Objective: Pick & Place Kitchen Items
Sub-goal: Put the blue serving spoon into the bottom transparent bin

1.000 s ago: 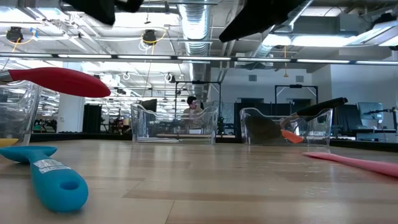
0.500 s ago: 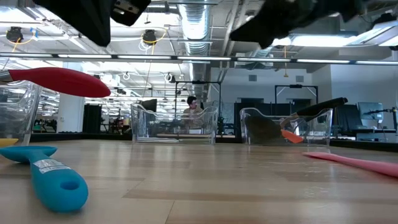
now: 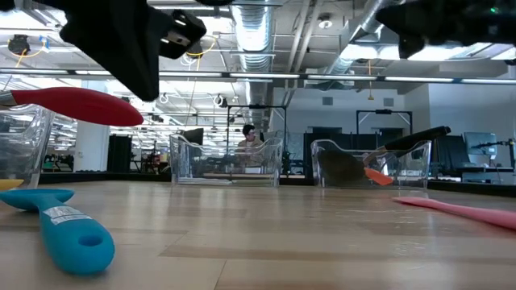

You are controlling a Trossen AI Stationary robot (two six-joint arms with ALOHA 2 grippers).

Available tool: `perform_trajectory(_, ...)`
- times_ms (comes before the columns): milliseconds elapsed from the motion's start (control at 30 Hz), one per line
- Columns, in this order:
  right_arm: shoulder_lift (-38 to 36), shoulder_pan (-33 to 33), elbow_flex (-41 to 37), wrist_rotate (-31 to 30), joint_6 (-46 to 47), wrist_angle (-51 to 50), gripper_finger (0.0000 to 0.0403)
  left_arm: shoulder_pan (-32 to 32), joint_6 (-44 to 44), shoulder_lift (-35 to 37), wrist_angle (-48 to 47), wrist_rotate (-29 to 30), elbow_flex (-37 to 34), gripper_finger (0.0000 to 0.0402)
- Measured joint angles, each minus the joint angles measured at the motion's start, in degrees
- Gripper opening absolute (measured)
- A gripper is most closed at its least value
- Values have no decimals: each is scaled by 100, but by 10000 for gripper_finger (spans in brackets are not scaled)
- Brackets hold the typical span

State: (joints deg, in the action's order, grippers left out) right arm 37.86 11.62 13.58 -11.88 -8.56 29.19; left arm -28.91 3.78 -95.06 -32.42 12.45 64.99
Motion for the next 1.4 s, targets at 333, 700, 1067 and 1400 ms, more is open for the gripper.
perform_trajectory(333, -821, 0, -428, -2, 4, -85, 3, -62, -62, -297, -58, -417, 63, 3)
perform_trajectory(700, -744, 0, -428, -4, 244, -216, 2, -564, -1500, -250, -121, -687, 63, 3)
perform_trajectory(1067, -744, 0, -428, -4, 412, -216, 2, -861, -1522, -251, -62, -57, 62, 3)
perform_trajectory(1400, -744, 0, -428, -4, 544, -216, 1, -697, -1522, -252, -45, -42, 63, 3)
